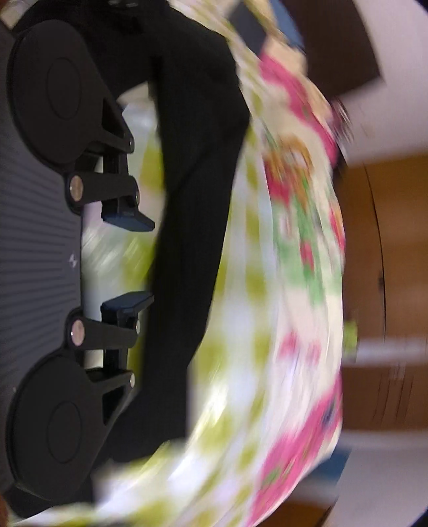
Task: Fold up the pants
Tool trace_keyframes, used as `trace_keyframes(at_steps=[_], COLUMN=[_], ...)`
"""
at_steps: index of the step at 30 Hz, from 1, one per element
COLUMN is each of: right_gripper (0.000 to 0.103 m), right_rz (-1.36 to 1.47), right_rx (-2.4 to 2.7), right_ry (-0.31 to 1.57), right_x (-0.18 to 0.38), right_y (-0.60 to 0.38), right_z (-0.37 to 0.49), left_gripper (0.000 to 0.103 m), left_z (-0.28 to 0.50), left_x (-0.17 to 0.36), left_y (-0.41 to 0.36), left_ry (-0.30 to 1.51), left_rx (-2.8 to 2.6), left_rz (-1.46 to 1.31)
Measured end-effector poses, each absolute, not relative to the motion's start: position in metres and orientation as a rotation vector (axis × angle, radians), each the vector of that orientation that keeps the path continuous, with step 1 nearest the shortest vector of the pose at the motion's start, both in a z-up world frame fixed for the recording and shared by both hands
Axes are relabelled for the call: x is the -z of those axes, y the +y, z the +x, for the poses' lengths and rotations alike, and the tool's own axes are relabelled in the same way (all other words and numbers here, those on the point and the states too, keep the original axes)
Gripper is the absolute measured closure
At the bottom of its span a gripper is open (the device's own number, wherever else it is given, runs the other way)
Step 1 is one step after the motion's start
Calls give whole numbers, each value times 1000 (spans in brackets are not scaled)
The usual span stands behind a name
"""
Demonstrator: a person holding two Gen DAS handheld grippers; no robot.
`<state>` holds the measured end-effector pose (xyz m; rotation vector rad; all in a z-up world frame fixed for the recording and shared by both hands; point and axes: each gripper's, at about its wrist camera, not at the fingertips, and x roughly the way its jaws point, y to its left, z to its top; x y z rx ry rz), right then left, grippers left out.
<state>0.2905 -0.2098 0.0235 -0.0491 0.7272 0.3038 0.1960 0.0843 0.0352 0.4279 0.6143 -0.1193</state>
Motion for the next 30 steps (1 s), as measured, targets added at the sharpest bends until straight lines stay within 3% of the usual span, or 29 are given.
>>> trace_keyframes(at_steps=[2, 8, 10, 14, 19, 20, 21, 22, 23, 25, 27, 30], right_gripper=[48, 44, 36, 35, 32, 33, 35, 48, 70, 87, 97, 97], right_rz=[-116, -242, -264, -291, -318, -320, -319, -304, -284, -231, -202, -210], right_rx=[-388, -486, -496, -508, -494, -490, -478, -460, -444, -424, -431, -439], right_ry=[740, 789, 812, 873, 895, 893, 892, 897, 910, 922, 893, 828], right_x=[-14, 5, 11, 20, 31, 31, 31, 31, 30, 24, 12, -11], right_y=[-170, -87, -77, -70, -64, -63, -62, -63, -66, -74, -81, -87], right_z=[326, 397, 415, 437, 456, 459, 462, 466, 470, 475, 472, 461], left_gripper=[41, 35, 32, 24, 25, 31, 37, 47, 55, 67, 75, 77], left_z=[218, 304, 330, 373, 394, 396, 397, 400, 402, 401, 399, 393], left_x=[-36, -35, -34, -26, 0, 5, 8, 10, 10, 6, 1, -13], left_y=[115, 198, 216, 243, 254, 251, 250, 250, 250, 249, 246, 249], left_ry=[626, 686, 703, 764, 864, 874, 883, 891, 894, 886, 866, 828], left_rx=[66, -53, -62, -37, -25, -33, -45, -60, -68, -69, -92, -108], left_rz=[420, 380, 386, 341, 310, 324, 333, 333, 325, 314, 344, 328])
